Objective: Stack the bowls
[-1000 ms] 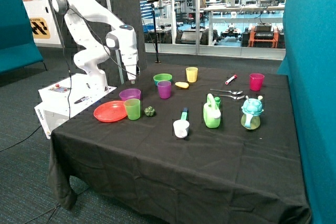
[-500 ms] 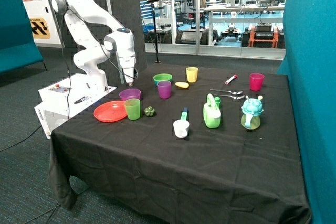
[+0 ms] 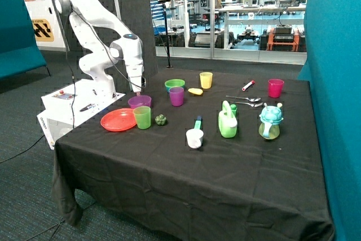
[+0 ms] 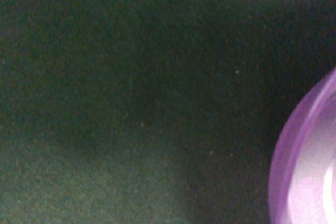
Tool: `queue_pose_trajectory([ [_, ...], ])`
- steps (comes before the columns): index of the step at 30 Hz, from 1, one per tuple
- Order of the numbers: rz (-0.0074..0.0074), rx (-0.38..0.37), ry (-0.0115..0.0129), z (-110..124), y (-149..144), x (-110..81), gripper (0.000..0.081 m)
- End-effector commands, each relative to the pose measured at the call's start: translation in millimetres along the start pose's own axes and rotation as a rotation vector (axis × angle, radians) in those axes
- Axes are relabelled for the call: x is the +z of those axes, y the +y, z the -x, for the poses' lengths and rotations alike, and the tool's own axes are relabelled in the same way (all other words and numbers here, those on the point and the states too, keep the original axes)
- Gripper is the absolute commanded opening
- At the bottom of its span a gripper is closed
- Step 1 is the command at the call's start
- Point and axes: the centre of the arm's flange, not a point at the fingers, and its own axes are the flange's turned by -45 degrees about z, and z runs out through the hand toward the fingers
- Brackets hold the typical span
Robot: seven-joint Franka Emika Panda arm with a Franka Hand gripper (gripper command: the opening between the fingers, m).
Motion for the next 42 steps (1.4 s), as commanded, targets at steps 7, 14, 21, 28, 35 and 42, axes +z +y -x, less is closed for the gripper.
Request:
queue_pose_trajectory([
  [7,-0.0014,-0.01,-0.0026,0.7,-3.8,16.9,0.0401],
  [14,-0.0014,-0.012,-0.0026,-1.2,-5.7,21.2,0.0439],
  [21,-0.0014,-0.008,-0.0026,-0.2,-6.4,24.0,0.0429],
  [28,-0.0014,0.004,-0.0026,3.7,-4.5,29.0,0.0387],
  [35,-0.0014,0.01,-0.0026,4.5,-2.8,33.4,0.0362],
  [42,-0.0014,0.012,-0.0026,0.6,-2.3,35.7,0.0254],
])
